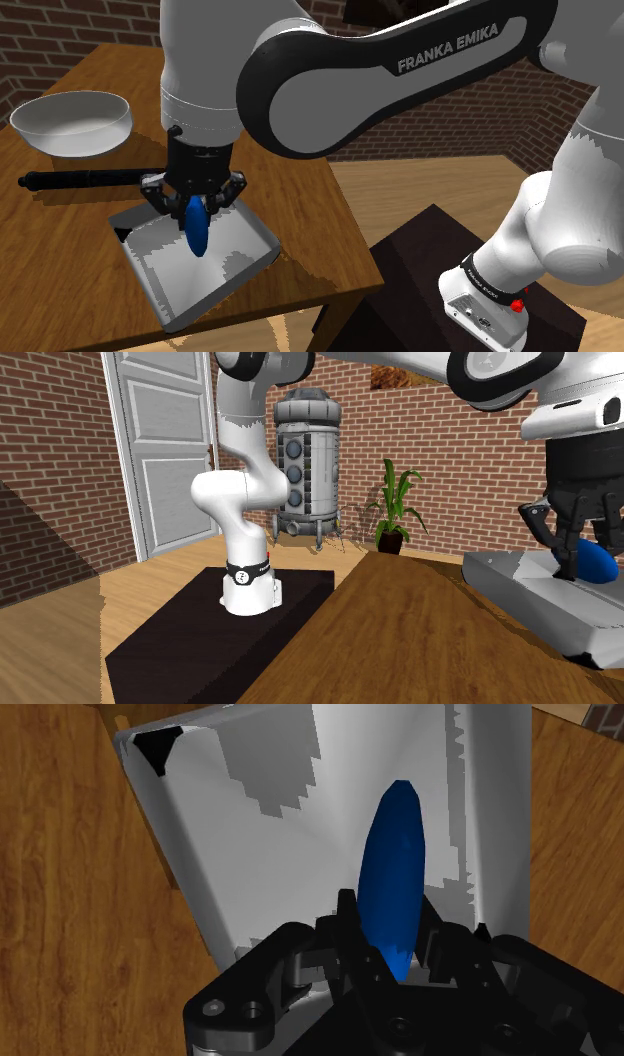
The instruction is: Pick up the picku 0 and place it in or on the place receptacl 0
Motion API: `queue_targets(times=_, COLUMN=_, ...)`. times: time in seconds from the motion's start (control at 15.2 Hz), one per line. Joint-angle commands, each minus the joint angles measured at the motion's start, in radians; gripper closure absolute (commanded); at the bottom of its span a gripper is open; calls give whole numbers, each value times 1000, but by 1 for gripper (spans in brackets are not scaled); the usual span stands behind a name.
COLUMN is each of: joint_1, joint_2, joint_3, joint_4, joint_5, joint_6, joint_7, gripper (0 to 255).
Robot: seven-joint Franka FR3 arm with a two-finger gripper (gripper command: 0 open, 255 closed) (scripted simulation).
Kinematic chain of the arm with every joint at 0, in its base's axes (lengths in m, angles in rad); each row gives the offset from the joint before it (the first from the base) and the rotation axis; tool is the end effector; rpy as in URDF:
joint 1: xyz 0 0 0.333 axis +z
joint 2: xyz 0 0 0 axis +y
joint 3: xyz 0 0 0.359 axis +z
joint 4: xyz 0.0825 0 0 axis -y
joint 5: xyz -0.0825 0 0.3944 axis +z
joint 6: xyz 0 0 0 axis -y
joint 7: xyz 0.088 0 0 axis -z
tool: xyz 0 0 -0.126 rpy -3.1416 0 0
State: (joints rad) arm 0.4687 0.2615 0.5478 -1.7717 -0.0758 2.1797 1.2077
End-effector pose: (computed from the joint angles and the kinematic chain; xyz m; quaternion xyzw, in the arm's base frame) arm 0.3765 0.5465 0.4675 -0.9910 0.0901 -0.0110 0.0981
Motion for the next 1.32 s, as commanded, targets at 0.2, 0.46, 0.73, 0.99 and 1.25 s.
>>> queue_targets(times=0.2, joint_1=0, joint_2=0, joint_3=0, joint_4=0, joint_5=0, joint_6=0, joint_7=0, gripper=0)
queue_targets(times=0.46, joint_1=0, joint_2=0, joint_3=0, joint_4=0, joint_5=0, joint_6=0, joint_7=0, gripper=0)
queue_targets(times=0.73, joint_1=-19, joint_2=-61, joint_3=8, joint_4=52, joint_5=39, joint_6=-105, joint_7=-25, gripper=0)
queue_targets(times=0.99, joint_1=-19, joint_2=-61, joint_3=8, joint_4=52, joint_5=39, joint_6=-105, joint_7=-25, gripper=0)
queue_targets(times=1.25, joint_1=-19, joint_2=-61, joint_3=8, joint_4=52, joint_5=39, joint_6=-105, joint_7=-25, gripper=0)
